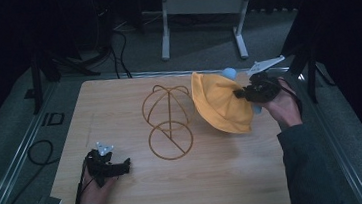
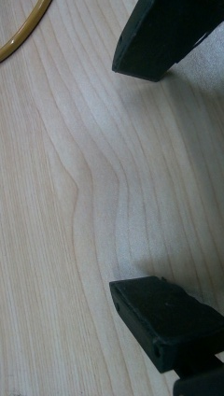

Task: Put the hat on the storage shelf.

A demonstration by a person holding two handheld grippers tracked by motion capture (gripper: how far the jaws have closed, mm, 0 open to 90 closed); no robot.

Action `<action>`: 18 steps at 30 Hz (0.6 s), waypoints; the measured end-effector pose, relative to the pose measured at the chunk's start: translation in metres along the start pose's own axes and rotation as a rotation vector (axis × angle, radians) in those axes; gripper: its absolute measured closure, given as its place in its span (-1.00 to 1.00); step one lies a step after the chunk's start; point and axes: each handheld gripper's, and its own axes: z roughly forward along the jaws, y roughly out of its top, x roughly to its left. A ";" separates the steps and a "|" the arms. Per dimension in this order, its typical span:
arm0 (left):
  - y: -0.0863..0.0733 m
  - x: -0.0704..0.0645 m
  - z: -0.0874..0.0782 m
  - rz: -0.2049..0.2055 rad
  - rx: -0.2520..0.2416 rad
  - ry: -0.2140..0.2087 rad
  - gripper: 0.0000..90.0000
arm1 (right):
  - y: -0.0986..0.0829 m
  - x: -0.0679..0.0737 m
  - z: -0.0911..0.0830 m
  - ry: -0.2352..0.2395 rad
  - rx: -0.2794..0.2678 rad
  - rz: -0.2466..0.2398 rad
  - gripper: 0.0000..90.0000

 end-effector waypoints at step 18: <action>0.000 0.000 0.000 0.001 0.004 -0.001 -1.00 | 0.012 0.004 -0.022 0.036 -0.074 -0.040 0.88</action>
